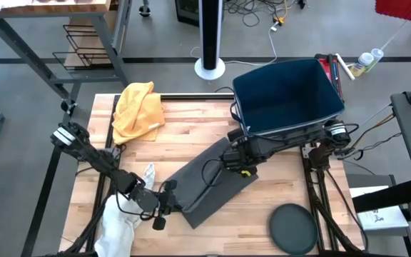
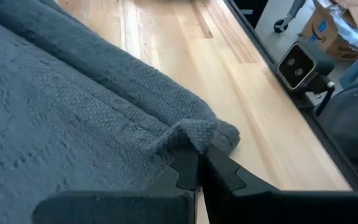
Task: Fold kitchen towel into neat rectangle
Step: Fold the gray towel
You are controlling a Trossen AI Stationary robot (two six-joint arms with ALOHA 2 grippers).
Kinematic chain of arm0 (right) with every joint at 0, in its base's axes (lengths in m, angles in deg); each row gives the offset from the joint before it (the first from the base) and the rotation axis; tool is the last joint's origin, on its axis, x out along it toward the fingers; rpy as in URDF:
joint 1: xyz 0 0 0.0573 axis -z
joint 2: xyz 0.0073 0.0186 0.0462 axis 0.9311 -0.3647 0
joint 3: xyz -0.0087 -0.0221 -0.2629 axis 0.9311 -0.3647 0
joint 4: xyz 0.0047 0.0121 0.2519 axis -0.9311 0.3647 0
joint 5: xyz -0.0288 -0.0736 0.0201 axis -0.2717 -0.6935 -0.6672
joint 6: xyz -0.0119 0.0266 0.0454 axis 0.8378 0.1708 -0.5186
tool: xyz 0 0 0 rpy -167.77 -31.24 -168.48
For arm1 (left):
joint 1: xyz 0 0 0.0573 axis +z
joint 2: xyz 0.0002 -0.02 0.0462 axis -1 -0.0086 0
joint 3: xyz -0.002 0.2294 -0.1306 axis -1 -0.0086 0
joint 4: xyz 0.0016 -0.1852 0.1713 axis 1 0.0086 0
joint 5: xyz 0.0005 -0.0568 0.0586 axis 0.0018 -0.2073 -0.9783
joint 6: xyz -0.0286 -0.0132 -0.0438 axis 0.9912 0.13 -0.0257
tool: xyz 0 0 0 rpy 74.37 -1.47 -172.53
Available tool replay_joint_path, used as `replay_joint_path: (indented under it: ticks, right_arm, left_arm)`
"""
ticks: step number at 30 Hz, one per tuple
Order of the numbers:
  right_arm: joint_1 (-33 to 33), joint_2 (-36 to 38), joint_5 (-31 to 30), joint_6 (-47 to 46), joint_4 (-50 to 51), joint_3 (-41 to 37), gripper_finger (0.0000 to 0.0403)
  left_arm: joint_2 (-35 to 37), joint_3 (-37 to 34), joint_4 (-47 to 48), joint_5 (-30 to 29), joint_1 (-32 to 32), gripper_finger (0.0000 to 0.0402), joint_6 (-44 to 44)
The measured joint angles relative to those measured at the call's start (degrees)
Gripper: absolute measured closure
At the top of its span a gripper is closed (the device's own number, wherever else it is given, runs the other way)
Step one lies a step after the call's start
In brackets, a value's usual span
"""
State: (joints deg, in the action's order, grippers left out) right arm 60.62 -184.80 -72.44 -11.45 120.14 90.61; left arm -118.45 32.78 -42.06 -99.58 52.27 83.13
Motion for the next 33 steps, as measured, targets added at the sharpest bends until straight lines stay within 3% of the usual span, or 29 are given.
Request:
replay_joint_path:
  ticks: [5,14,24,33]
  right_arm:
    - [-0.2,0.0,3.7,-1.3,-0.2,-2.8,0.0394]
    - [-0.4,0.0,1.3,-0.7,-0.4,-1.7,0.0394]
    - [-0.5,0.0,-0.5,0.5,-0.5,0.4,0.0394]
    - [-1.6,0.4,-0.4,-2.0,4.2,0.8,0.0394]
  left_arm:
    - [-3.9,0.0,-5.5,1.3,0.0,0.0401,-0.2]
    - [-10.8,0.0,-15.9,1.4,1.4,0.0401,-1.1]
    - [-12.8,1.1,-17.3,1.9,1.6,0.0401,-2.2]
    - [-11.5,4.9,-16.9,5.8,1.6,0.0401,-4.1]
